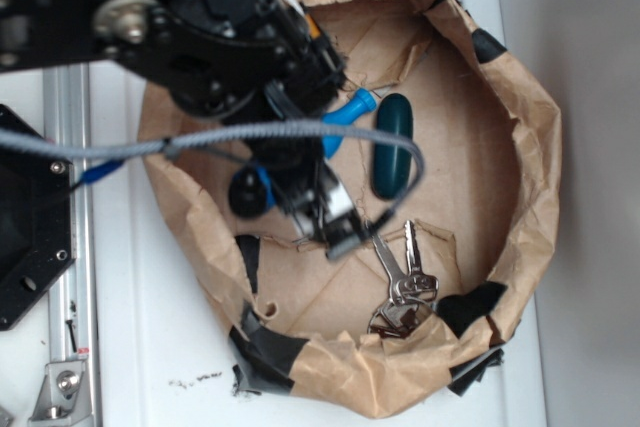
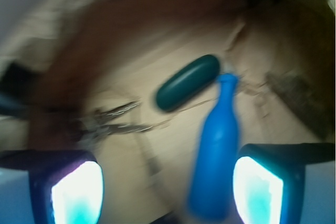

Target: Grab the blue bottle.

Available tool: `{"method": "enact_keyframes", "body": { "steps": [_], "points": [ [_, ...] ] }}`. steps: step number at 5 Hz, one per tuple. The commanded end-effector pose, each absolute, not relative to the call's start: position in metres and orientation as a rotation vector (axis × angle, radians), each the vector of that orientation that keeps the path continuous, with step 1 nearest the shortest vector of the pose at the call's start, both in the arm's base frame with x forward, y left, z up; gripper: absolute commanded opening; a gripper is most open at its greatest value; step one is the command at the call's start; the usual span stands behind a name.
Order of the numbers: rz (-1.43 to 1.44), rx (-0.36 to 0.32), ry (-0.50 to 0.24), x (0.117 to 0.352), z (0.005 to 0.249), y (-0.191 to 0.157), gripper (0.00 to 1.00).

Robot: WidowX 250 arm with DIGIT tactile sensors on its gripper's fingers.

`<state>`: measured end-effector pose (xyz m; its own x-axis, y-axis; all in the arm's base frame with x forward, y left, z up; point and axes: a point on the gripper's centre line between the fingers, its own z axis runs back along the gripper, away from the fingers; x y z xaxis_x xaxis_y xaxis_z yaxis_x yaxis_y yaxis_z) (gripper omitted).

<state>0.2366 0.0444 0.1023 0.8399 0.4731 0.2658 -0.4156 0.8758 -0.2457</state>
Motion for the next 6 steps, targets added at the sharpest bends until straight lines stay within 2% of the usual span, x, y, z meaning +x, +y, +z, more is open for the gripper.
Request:
{"method": "enact_keyframes", "body": {
  "steps": [1,2,3,4,5,6],
  "points": [
    [0.241,-0.067,-0.210,0.267,0.037,0.061,1.00],
    [0.196,-0.033,-0.170,0.275,0.035,0.046,1.00],
    [0.143,0.041,-0.170,0.272,0.065,0.038,0.00],
    [0.065,0.087,-0.229,0.273,0.115,0.029,0.00],
    [0.045,0.092,-0.286,0.271,0.166,0.024,0.00],
    [0.135,0.092,-0.323,0.272,0.204,0.030,0.00]
  ]
}}
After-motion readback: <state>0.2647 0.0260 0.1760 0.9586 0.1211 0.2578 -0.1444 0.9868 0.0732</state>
